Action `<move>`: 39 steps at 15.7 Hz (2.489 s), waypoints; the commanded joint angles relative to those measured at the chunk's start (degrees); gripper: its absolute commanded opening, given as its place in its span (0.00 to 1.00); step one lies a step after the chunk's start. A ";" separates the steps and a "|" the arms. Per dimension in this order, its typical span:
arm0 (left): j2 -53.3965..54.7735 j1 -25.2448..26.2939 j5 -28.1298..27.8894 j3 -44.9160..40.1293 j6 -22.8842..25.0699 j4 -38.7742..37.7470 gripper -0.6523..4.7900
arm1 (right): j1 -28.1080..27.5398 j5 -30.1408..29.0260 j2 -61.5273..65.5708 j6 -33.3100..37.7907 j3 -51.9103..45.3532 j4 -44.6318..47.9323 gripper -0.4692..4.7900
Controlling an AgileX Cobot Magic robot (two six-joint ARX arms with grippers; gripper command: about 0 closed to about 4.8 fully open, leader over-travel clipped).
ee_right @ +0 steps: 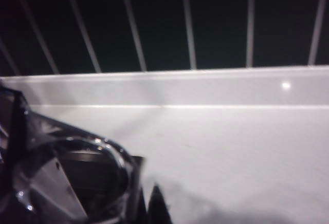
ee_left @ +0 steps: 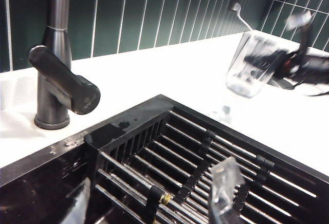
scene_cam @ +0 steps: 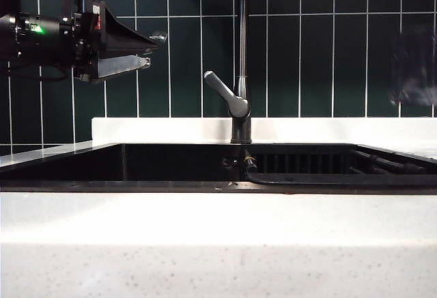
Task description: Pick up the mug next to the sink, go to the faucet to get some water, pour the water into the sink, and finally put the mug back to its place.
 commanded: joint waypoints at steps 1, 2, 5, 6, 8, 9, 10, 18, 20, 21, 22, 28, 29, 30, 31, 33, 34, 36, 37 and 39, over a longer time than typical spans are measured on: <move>4.24 -0.13 0.20 3.21 -0.37 -0.13 0.67 | 7.02 1.25 -5.51 0.44 1.73 -10.99 0.08; 5.68 -0.13 0.74 4.44 -0.70 -0.24 0.67 | 8.92 1.81 -5.88 0.35 2.91 -14.29 0.08; 13.77 -0.13 2.32 12.70 -1.42 -0.42 0.67 | 18.64 3.06 -5.84 0.20 9.03 -21.29 0.08; 16.13 -0.13 3.78 15.61 -1.42 -0.48 0.66 | 21.05 3.04 -5.51 0.24 11.06 -22.67 0.08; 20.48 -0.13 6.40 21.51 -1.44 -1.46 0.63 | 24.17 3.06 -4.31 0.24 14.36 -25.03 0.08; 22.51 -0.13 7.58 24.70 -1.49 -2.19 0.63 | 25.59 3.04 -3.43 0.24 16.15 -26.12 0.08; 25.57 -0.09 9.57 29.75 -1.88 -3.67 0.65 | 26.80 2.84 -2.47 0.24 17.81 -26.40 0.08; 40.98 -0.11 17.46 57.94 -4.15 -18.01 0.85 | 28.15 1.99 -0.46 0.02 20.46 -27.23 0.08; 42.66 -0.26 17.40 61.53 -3.82 -18.88 0.87 | 28.74 1.14 -0.15 -0.02 20.48 -27.21 0.08; 42.93 -0.37 17.20 62.01 -3.50 -18.82 0.86 | 29.40 1.11 0.52 0.00 20.92 -27.43 0.08; 43.34 -0.83 17.20 63.25 -2.67 -18.88 0.86 | 30.93 1.09 1.95 -0.09 22.16 -27.63 0.08; 44.19 -2.82 17.40 65.35 -0.96 -19.37 0.85 | 34.95 1.33 8.61 0.37 32.89 -29.88 0.08; 44.24 -2.84 17.42 65.35 -0.96 -19.37 0.85 | 35.01 1.36 9.16 0.50 34.82 -30.91 0.08; 44.37 -2.89 17.40 65.35 -0.98 -19.32 0.85 | 35.19 1.38 9.81 0.46 36.81 -32.33 0.08; 44.46 -2.89 17.40 65.35 -0.98 -19.39 0.85 | 35.23 1.33 10.91 0.46 39.54 -33.81 0.08; 44.46 -2.89 17.40 65.35 -0.96 -19.58 0.85 | 35.91 1.29 12.44 0.46 43.04 -35.54 0.08; 44.46 -2.89 17.40 65.35 -0.96 -19.58 0.85 | 36.02 1.27 12.79 0.46 43.98 -36.13 0.08; 44.46 -2.89 17.40 65.35 -0.61 -19.69 0.85 | 36.68 1.33 12.85 0.50 44.68 -35.54 0.08; 44.46 -2.91 17.40 65.35 -0.24 -19.69 0.85 | 36.68 1.33 12.85 0.50 44.68 -35.74 0.08; 44.46 -2.91 17.40 65.35 0.94 -19.69 0.84 | 36.68 1.36 12.85 0.48 44.68 -35.30 0.08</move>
